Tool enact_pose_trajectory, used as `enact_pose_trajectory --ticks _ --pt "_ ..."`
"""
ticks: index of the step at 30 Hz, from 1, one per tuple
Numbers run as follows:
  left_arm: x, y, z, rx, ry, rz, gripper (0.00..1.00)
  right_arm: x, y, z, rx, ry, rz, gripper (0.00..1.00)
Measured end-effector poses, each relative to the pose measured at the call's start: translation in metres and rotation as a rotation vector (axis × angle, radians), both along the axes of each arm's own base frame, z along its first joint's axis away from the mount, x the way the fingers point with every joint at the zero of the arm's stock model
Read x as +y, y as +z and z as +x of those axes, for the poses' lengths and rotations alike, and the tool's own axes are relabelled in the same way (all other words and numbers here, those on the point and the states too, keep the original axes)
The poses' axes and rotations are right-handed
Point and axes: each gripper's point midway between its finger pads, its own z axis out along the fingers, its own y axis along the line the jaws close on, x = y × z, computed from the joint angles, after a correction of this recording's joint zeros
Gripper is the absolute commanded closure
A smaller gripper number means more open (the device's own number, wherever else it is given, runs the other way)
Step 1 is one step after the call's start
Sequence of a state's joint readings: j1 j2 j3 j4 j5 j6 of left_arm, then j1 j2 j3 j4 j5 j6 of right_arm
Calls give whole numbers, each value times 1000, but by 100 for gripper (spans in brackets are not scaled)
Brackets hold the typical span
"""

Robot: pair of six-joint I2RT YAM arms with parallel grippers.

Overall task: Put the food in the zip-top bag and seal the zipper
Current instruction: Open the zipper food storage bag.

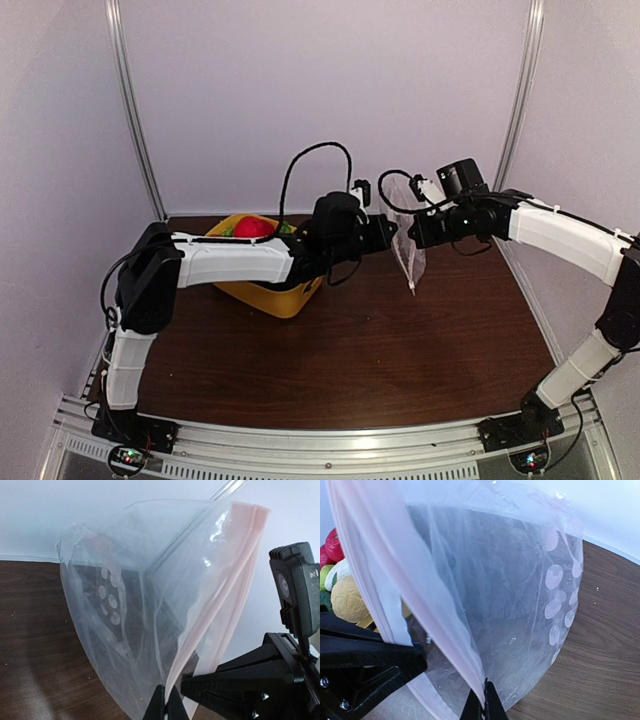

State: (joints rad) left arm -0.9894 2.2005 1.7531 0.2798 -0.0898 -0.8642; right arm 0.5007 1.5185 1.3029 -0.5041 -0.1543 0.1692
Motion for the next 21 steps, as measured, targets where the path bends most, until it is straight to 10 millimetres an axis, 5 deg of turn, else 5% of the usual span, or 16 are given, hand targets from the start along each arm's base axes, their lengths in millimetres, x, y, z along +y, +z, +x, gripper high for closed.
enact_pose_trajectory --ticks 5,9,12,15,21 --pt "15 -23 -3 54 34 48 100 -35 11 15 -60 -102 -109 100" --pt "25 -47 -8 103 49 89 100 -82 45 29 -153 -222 -161 100" --pt "21 -43 -12 98 21 70 98 -85 55 25 -178 -209 -179 100" --pt "16 -32 -15 62 -22 43 64 -83 56 23 -183 -170 -231 100" --pt "8 -14 -32 -63 -173 82 41 -91 55 20 -190 -134 -332 100"
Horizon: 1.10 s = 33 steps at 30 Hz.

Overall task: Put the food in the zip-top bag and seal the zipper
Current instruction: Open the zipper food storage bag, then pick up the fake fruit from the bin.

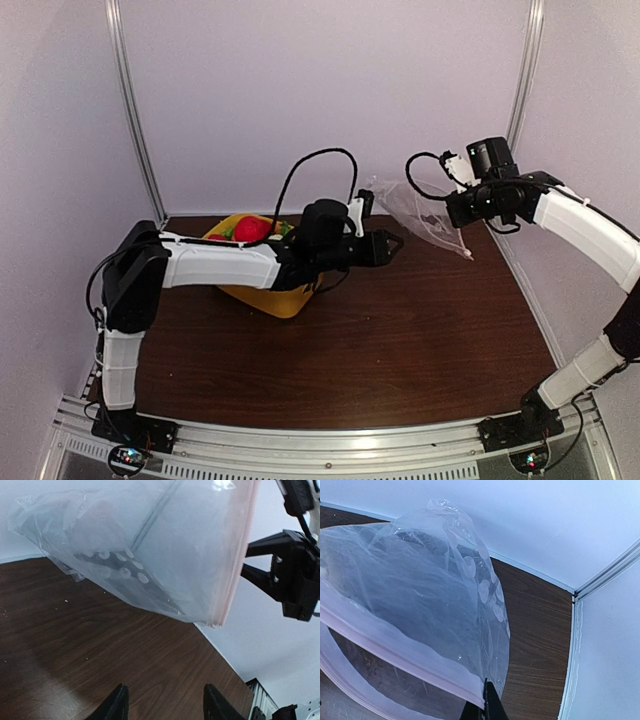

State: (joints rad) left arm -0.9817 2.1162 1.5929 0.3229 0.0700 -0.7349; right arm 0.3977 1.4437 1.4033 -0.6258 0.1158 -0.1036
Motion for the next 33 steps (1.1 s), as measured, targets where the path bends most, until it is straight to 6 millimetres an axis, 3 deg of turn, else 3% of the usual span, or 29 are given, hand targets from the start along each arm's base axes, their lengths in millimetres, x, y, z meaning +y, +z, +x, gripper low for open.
enact_pose_trajectory --ticks 4,9,12,14,18,22,25,31,33 --pt "28 24 -12 -74 -6 110 32 -5 3 -1 1 3 -48 100" --pt "91 84 -7 -165 131 210 25 -14 4 -3 -2 -1 -120 100" --pt "131 98 4 -186 237 273 14 -31 6 -6 -29 -34 -198 100" --pt "156 87 8 -177 295 338 13 -50 10 -9 -48 -71 -252 100" --pt "189 41 4 -110 343 498 13 -95 32 -15 -107 -192 -314 100" --pt "207 6 -6 -50 335 613 11 -107 46 -30 -157 -232 -315 100" --pt "212 1 -5 -35 333 636 12 -96 31 -39 -133 -186 -314 100" --pt "203 8 24 5 330 645 16 -34 -33 -42 57 56 -209 100" --pt "202 3 29 22 317 652 19 -17 -46 -48 108 117 -150 100"
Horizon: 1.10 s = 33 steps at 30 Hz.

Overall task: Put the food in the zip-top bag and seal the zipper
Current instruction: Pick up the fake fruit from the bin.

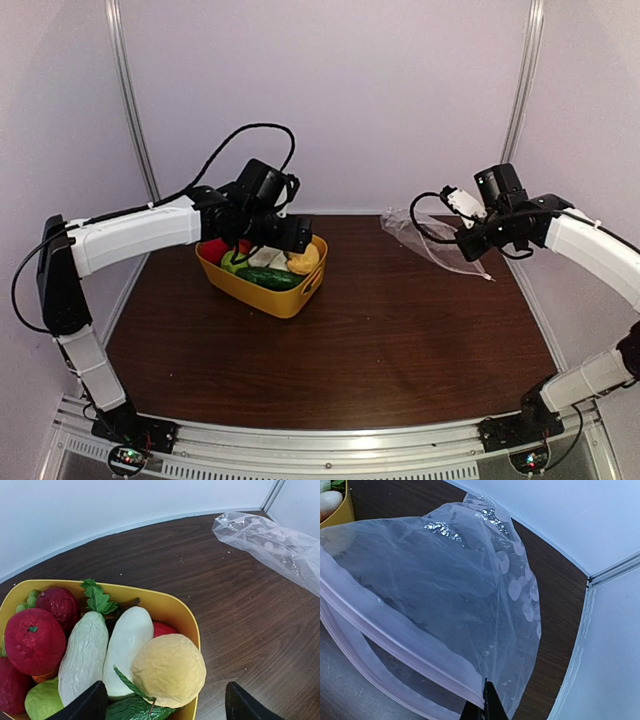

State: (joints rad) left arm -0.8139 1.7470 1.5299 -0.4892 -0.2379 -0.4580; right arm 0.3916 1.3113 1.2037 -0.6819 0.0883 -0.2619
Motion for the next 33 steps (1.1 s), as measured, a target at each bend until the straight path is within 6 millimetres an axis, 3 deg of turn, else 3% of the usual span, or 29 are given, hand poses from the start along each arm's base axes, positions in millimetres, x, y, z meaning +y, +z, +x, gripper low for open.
enact_pose_trajectory --ticks 11,14,20,26,33 --pt "-14 -42 -13 171 -84 46 17 45 -19 -6 103 139 179 100" --pt "-14 -49 -11 188 -77 68 17 54 -31 -6 141 159 206 100" --pt "-15 -60 -2 198 -54 110 20 61 -33 -7 155 178 231 100" --pt "-14 -76 8 195 -26 154 39 63 -33 -8 160 179 242 100" --pt "-10 -72 11 165 -20 181 51 66 -33 -9 163 185 243 100"
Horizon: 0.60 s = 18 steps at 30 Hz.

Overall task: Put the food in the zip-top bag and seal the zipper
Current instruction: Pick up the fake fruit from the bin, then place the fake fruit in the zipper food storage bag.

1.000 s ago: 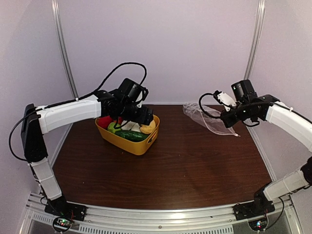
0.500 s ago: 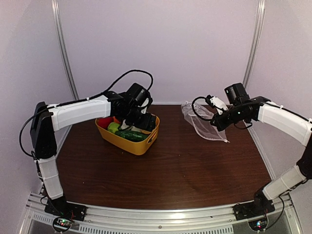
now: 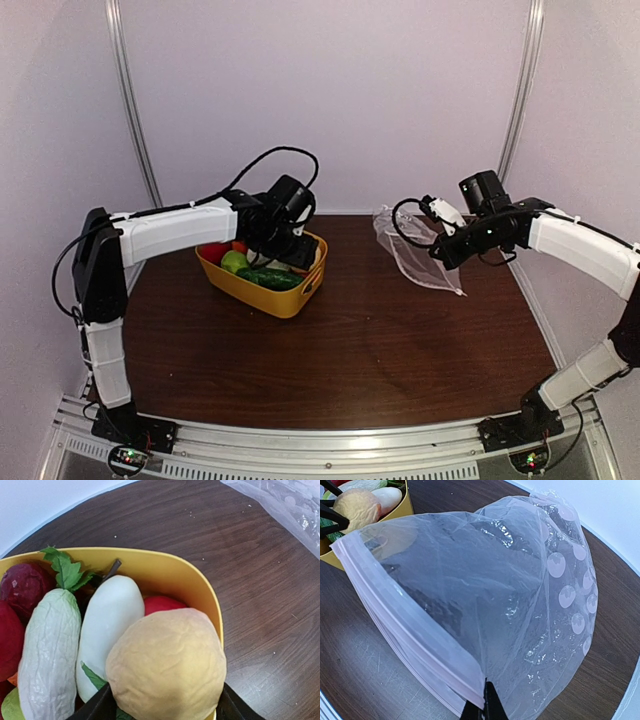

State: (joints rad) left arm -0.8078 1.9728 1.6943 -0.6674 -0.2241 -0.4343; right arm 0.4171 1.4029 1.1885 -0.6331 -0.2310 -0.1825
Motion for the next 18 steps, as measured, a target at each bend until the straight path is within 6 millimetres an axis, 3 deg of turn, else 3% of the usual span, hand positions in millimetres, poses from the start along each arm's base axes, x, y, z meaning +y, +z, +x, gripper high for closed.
enact_pose_trajectory --ticks 4,10,14,18 --pt "2 24 -1 -37 -6 -26 53 0 1 -1 11 -2 -2 100" --pt "-10 86 -18 -109 -81 -165 55 -4 18 9 -21 -55 -7 100" --pt "-58 123 -54 -144 -264 -348 58 -3 30 16 -32 -81 7 100" --pt "-110 138 -98 -140 -448 -514 61 5 32 24 -9 -88 38 100"
